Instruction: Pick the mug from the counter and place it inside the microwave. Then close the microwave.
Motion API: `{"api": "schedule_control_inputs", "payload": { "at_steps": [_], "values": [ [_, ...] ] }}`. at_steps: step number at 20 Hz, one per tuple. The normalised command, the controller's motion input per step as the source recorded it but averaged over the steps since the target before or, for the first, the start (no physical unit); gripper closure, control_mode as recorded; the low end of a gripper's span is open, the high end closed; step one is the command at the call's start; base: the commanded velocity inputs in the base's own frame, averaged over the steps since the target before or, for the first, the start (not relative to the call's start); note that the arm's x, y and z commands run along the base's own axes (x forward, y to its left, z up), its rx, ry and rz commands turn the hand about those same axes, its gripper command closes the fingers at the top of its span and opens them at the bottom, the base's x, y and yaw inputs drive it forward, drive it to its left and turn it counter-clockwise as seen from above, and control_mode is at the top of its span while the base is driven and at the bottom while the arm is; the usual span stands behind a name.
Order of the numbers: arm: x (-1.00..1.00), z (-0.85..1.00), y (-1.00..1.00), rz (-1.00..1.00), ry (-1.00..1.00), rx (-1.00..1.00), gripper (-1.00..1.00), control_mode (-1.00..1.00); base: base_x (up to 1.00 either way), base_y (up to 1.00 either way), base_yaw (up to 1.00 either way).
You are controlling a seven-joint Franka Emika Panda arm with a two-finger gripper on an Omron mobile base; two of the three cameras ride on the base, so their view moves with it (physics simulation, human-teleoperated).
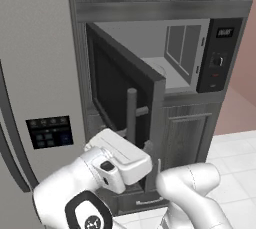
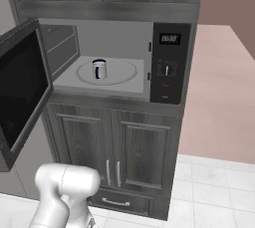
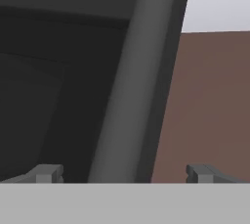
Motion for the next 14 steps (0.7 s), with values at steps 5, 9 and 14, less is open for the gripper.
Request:
{"api": "schedule_control_inputs", "payload": {
  "at_steps": [5, 9, 14],
  "values": [
    [0.24, 0.0, -0.39, 0.12, 0.03, 0.0, -1.0, -1.0, 0.0, 0.0, 0.0],
    [0.34, 0.0, -0.4, 0.13, 0.02, 0.0, -1.0, -1.0, 0.0, 0.0, 0.0],
    [0.4, 0.0, -0.38, 0.13, 0.02, 0.0, -1.0, -1.0, 0.0, 0.0, 0.0]
  ]
}}
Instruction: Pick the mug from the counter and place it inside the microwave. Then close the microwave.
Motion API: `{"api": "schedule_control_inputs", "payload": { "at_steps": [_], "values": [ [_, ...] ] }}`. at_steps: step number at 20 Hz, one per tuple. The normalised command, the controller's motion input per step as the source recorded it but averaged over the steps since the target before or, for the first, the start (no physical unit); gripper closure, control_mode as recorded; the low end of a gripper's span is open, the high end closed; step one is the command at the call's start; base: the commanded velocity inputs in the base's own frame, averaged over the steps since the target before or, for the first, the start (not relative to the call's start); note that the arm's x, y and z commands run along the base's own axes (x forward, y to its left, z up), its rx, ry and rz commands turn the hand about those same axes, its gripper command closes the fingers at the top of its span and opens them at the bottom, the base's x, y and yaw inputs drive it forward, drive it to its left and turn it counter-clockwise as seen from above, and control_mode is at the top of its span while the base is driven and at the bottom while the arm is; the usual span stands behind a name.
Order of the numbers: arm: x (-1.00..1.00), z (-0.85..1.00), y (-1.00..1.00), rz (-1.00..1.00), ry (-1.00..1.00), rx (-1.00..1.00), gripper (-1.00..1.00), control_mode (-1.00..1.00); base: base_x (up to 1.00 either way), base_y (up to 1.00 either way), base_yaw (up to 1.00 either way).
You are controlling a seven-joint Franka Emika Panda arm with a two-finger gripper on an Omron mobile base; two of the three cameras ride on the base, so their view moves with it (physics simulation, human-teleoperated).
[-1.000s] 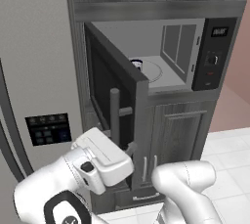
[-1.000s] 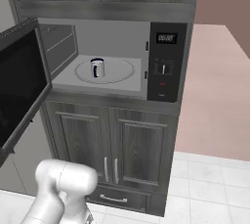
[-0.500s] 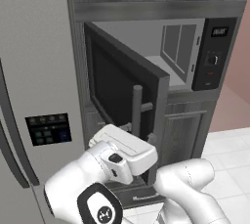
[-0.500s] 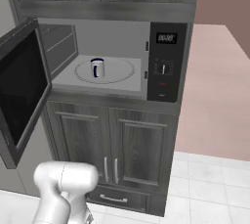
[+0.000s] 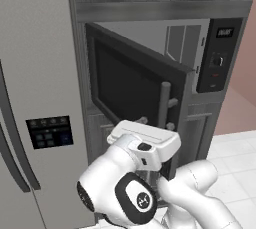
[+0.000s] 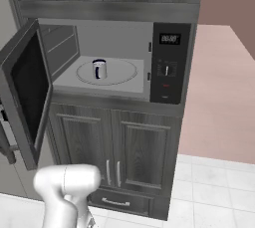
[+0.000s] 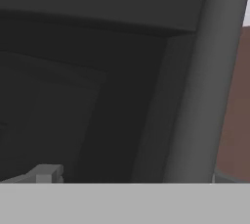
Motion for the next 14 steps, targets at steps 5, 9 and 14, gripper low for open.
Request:
{"api": "schedule_control_inputs", "payload": {
  "at_steps": [5, 9, 14],
  "values": [
    [0.32, 0.0, -0.33, 0.11, 0.01, 0.0, -1.0, -1.0, 0.0, 0.0, 0.0],
    [0.19, 0.0, -0.3, 0.08, 0.02, 0.0, -1.0, -1.0, 0.0, 0.0, 0.0],
    [0.1, 0.0, -0.19, 0.06, 0.0, 0.0, -1.0, -1.0, 0.0, 0.0, 0.0]
  ]
}}
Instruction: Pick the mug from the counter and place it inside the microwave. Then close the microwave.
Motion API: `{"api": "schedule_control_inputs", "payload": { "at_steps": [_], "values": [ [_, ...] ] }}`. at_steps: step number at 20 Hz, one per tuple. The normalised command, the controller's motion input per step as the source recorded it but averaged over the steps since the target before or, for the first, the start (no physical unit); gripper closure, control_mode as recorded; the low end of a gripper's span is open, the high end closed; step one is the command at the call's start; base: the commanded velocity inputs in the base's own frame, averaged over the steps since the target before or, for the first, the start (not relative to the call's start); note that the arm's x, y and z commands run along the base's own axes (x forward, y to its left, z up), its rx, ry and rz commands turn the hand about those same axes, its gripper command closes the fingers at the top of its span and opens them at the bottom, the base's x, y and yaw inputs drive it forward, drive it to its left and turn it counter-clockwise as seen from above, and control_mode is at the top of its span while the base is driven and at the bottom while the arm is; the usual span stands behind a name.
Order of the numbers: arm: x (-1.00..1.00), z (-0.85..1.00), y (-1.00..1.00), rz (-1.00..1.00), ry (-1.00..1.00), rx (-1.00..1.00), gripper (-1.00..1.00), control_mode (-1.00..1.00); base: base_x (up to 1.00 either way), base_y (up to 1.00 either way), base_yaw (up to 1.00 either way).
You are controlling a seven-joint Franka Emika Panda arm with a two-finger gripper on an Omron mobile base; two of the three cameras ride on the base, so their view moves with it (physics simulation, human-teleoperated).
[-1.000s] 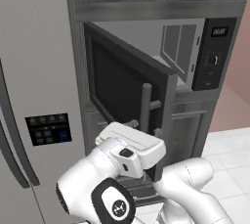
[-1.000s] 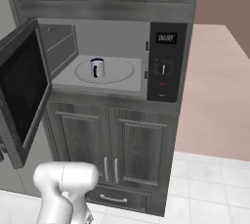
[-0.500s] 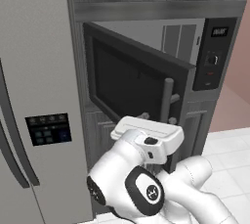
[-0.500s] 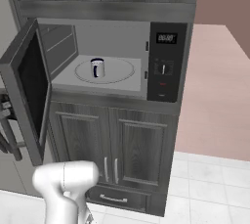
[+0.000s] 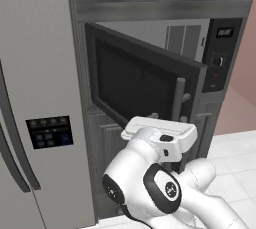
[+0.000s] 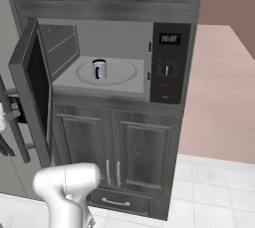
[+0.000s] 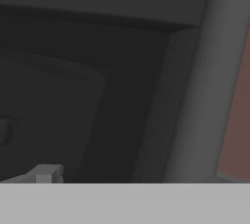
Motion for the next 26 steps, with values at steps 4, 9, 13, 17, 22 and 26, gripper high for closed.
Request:
{"api": "schedule_control_inputs", "payload": {
  "at_steps": [4, 9, 13, 17, 22, 26],
  "values": [
    [0.16, -0.02, -0.18, 0.05, 0.01, 0.0, -1.0, -1.0, 0.0, 0.0, 0.0],
    [0.26, 0.0, -0.21, 0.05, 0.02, 0.01, -1.0, -1.0, 0.0, 0.0, 0.0],
    [0.29, 0.0, -0.24, 0.05, 0.02, 0.01, -1.0, -1.0, 0.0, 0.0, 0.0],
    [0.31, 0.0, -0.25, 0.05, 0.01, 0.01, -1.0, -1.0, 0.0, 0.0, 0.0],
    [0.34, 0.0, -0.28, 0.05, 0.01, 0.01, -1.0, -1.0, 0.0, 0.0, 0.0],
    [0.46, 0.0, -0.35, 0.06, 0.0, 0.0, -1.0, -1.0, 0.0, 0.0, 0.0]
  ]
}}
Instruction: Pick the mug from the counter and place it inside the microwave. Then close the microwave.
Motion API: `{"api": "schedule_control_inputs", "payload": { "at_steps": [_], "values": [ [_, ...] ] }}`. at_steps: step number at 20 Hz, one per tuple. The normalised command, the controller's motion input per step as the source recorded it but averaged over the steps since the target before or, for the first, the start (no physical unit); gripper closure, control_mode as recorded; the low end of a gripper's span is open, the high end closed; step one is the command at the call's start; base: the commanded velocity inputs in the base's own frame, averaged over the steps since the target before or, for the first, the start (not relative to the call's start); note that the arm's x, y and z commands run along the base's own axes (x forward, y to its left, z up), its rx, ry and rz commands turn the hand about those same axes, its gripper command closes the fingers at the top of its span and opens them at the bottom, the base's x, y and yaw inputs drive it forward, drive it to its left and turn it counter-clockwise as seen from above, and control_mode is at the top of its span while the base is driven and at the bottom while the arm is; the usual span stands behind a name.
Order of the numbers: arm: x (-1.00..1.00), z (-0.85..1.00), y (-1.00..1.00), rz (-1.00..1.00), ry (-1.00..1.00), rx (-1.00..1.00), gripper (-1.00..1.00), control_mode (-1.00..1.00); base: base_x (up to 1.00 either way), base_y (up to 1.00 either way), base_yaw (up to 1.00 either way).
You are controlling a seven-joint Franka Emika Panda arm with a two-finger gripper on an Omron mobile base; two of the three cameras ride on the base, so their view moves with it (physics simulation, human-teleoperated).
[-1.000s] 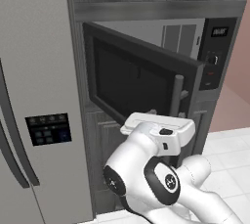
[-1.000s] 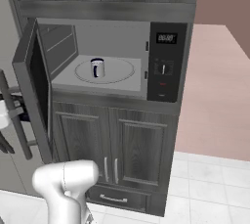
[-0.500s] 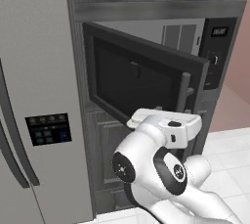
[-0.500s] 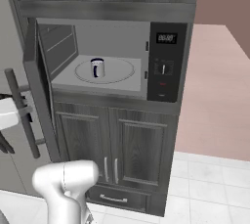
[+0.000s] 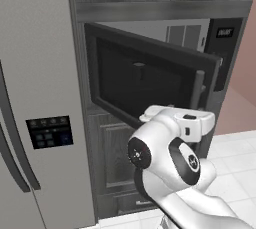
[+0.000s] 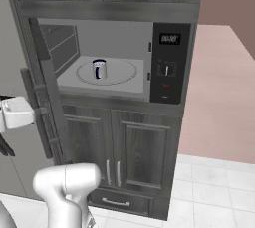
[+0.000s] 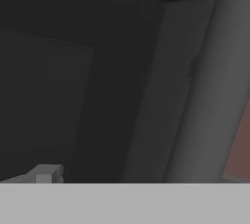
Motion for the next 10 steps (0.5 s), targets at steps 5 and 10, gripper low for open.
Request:
{"api": "schedule_control_inputs", "payload": {
  "at_steps": [5, 10],
  "values": [
    [0.46, 0.0, -0.38, 0.09, 0.0, 0.0, -1.0, -1.0, 0.0, 0.0, 0.0],
    [0.52, 0.0, -0.41, 0.13, 0.0, 0.0, -1.0, -1.0, 0.0, 0.0, 0.0]
  ]
}}
